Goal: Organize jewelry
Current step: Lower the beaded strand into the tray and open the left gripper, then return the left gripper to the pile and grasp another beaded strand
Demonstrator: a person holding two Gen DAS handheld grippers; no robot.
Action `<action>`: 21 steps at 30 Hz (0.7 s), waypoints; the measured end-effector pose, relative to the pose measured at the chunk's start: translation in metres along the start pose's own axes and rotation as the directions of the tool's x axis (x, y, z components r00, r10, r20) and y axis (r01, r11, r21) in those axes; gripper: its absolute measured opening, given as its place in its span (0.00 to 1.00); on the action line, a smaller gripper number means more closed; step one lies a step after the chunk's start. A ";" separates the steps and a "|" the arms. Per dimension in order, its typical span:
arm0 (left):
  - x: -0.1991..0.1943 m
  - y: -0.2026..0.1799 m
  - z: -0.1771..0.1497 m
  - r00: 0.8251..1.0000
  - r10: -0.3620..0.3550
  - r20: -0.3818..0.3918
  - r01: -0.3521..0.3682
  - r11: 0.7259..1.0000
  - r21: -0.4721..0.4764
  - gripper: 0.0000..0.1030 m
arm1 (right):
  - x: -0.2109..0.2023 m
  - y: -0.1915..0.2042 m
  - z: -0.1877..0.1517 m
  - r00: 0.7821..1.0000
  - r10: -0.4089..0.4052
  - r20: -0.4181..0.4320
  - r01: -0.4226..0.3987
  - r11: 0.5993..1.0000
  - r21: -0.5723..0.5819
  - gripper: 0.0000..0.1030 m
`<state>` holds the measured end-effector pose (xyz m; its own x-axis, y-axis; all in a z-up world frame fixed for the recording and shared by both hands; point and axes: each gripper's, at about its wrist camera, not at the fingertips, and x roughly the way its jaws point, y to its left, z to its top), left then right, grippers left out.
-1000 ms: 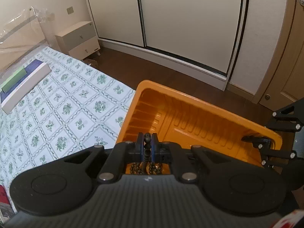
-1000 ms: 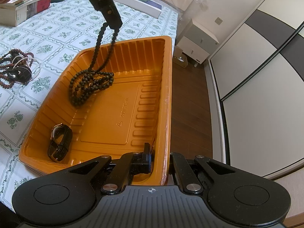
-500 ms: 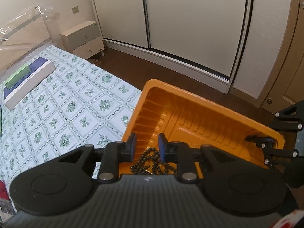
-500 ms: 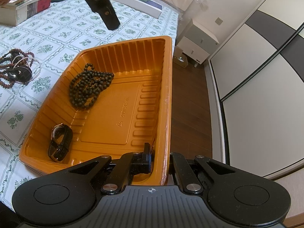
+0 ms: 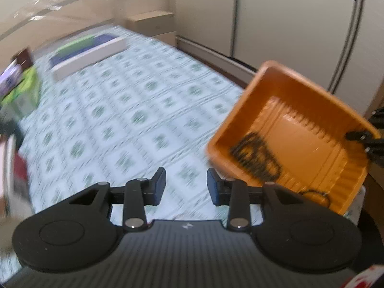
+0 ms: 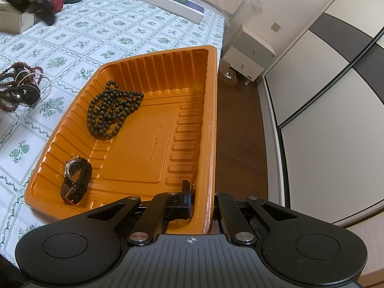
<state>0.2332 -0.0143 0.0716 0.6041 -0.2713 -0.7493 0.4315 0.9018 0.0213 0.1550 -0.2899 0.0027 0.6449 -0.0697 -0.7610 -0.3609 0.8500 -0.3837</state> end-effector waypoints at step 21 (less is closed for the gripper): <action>-0.006 0.034 -0.138 0.996 0.093 -0.010 -0.094 0.987 -0.131 0.37 | 0.001 0.001 -0.001 1.000 -0.001 -0.005 0.001 1.000 0.003 0.03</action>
<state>0.1521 0.0640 -0.0144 0.6349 -0.1827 -0.7507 0.2816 0.9595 0.0047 0.1546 -0.2894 0.0011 0.6416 -0.0734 -0.7635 -0.3584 0.8514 -0.3830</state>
